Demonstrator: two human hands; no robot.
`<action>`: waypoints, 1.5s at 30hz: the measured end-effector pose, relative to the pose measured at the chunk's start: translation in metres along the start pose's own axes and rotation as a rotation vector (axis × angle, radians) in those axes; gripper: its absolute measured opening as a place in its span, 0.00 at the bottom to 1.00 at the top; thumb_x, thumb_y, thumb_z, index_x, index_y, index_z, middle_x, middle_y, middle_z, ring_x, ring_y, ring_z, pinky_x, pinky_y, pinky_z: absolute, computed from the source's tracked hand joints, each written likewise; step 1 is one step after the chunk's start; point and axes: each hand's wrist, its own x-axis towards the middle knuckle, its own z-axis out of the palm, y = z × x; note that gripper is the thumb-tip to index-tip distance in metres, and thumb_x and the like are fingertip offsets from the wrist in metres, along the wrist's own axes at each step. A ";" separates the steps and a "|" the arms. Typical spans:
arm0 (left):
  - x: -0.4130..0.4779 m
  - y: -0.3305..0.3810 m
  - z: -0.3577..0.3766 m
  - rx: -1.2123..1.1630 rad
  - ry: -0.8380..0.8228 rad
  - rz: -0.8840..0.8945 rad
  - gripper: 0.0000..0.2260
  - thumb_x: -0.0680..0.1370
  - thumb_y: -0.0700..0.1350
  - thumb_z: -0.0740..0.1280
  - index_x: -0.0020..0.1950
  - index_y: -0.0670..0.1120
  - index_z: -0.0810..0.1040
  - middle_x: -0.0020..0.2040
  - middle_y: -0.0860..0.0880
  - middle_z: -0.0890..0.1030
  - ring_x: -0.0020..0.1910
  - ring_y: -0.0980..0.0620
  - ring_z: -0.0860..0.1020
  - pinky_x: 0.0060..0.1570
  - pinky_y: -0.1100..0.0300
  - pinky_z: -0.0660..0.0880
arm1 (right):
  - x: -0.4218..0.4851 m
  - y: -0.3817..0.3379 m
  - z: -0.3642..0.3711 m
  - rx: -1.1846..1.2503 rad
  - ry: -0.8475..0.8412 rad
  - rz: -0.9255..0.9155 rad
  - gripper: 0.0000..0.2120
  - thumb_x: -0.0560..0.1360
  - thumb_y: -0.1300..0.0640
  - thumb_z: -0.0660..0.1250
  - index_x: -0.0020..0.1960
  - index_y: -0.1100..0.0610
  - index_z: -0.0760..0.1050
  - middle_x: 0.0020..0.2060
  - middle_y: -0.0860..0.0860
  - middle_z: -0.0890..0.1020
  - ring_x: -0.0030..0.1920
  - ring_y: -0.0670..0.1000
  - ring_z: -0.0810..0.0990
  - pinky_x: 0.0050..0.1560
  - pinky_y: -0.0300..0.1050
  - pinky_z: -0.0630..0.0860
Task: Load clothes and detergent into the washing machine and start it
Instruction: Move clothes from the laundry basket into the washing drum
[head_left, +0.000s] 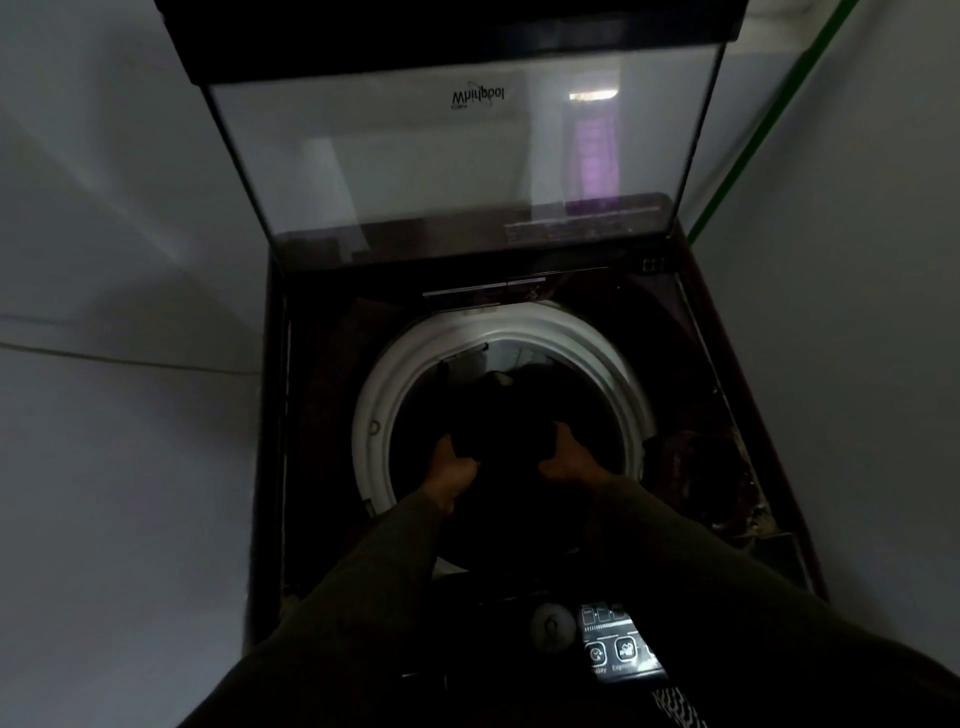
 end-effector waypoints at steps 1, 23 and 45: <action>0.001 0.000 -0.001 0.051 0.002 0.028 0.24 0.77 0.36 0.70 0.72 0.40 0.70 0.66 0.44 0.75 0.66 0.45 0.74 0.67 0.52 0.70 | 0.001 0.001 0.000 -0.033 0.003 0.019 0.38 0.77 0.56 0.68 0.79 0.58 0.50 0.75 0.60 0.62 0.73 0.62 0.64 0.71 0.51 0.62; -0.059 0.018 -0.018 1.168 0.012 0.708 0.28 0.83 0.57 0.53 0.81 0.51 0.51 0.82 0.45 0.50 0.80 0.44 0.46 0.76 0.43 0.53 | -0.078 -0.005 0.007 -0.451 0.392 -0.200 0.33 0.80 0.44 0.60 0.79 0.57 0.53 0.78 0.58 0.55 0.79 0.58 0.48 0.75 0.58 0.58; -0.150 0.057 0.174 1.261 -0.183 1.198 0.31 0.81 0.64 0.42 0.81 0.51 0.53 0.81 0.44 0.50 0.80 0.44 0.44 0.78 0.45 0.48 | -0.220 0.166 -0.035 -0.307 0.963 0.061 0.39 0.76 0.28 0.43 0.80 0.49 0.48 0.80 0.52 0.45 0.78 0.54 0.35 0.76 0.63 0.47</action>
